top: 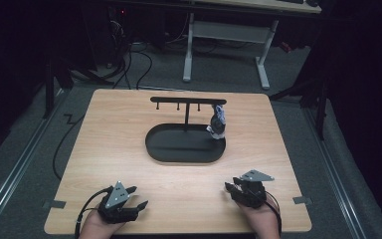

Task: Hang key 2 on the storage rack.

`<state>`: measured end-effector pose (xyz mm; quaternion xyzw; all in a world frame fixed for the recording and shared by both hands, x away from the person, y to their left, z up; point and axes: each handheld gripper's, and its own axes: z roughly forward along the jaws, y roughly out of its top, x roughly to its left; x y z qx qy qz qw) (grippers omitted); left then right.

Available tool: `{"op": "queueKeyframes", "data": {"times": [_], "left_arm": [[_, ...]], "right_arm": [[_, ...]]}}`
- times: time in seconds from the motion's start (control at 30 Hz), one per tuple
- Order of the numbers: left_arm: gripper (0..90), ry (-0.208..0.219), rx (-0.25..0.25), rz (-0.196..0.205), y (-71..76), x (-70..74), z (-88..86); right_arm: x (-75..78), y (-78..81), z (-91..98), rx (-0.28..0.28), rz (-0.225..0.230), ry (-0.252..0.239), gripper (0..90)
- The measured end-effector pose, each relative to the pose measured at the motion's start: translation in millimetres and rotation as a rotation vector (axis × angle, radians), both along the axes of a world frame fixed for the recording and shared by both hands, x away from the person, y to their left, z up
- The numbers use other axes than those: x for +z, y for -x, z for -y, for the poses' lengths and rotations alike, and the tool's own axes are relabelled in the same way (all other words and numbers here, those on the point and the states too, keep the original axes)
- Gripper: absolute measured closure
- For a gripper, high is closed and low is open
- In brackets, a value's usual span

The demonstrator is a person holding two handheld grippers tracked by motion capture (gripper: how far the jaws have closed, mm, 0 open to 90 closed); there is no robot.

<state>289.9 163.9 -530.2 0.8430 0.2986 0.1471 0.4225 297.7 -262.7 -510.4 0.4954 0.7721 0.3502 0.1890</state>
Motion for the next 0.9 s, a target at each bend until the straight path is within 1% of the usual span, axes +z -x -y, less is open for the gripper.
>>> {"op": "queueKeyframes", "data": {"times": [0.03,0.07,0.13,0.17,0.27,0.33,0.37,0.43,0.53,0.67,0.7,0.77,0.8,0.83,0.9], "left_arm": [[35.5,0.003,0.003,-0.002,0.4,0.4,-0.9],[35.5,0.004,0.004,-0.001,0.4,0.3,-1.1],[35.5,0.005,0.005,-0.003,-0.7,-0.2,-1.4],[35.5,0.004,0.003,-0.006,-1.1,-0.2,-1.3],[35.5,0.002,-0.002,-0.003,-0.8,-0.1,0.6],[35.5,0.001,-0.004,-0.002,-0.5,-0.1,1.2],[35.5,0.001,-0.005,-0.002,0.1,0.2,2.0],[35.5,0.001,-0.005,0.003,0.6,0.6,1.9],[35.5,0.0,-0.003,-0.002,-0.2,0.2,0.7],[35.5,-0.003,-0.001,-0.003,0.4,-0.3,0.7],[35.5,-0.007,-0.003,-0.001,1.2,-0.3,0.8],[35.5,-0.01,-0.003,0.001,2.0,-0.4,0.5],[35.5,-0.01,-0.003,0.001,2.0,-0.4,0.5],[35.5,-0.008,-0.001,-0.001,1.7,-0.4,-0.1],[35.5,-0.003,0.004,-0.003,1.2,-0.6,-0.5]], "right_arm": [[4.0,6.8,4.5,-0.011,0.004,-0.017,66.9],[5.5,10.9,6.6,-0.015,0.001,-0.015,72.3],[6.1,21.2,9.4,-0.008,-0.019,0.007,83.2],[5.0,25.2,9.3,-0.006,-0.036,0.014,86.1],[1.2,31.2,7.1,0.007,-0.063,0.016,87.7],[-0.2,30.4,5.6,0.013,-0.065,0.022,87.7],[-4.5,26.7,2.5,0.014,-0.082,0.053,87.5],[-6.3,23.4,3.4,-0.007,-0.083,0.069,87.0],[-7.3,15.1,7.9,-0.035,-0.07,0.084,86.1],[-8.5,-10.1,12.9,-0.056,-0.068,0.091,85.5],[-8.5,-14.3,13.1,-0.057,-0.07,0.088,85.4],[-9.1,-25.4,11.0,-0.047,-0.061,0.093,85.4],[-9.1,-25.4,11.0,-0.047,-0.061,0.093,85.4],[-8.6,-33.1,8.4,-0.037,-0.061,0.105,85.2],[-8.1,-36.5,7.4,-0.041,-0.061,0.116,84.4]]}}
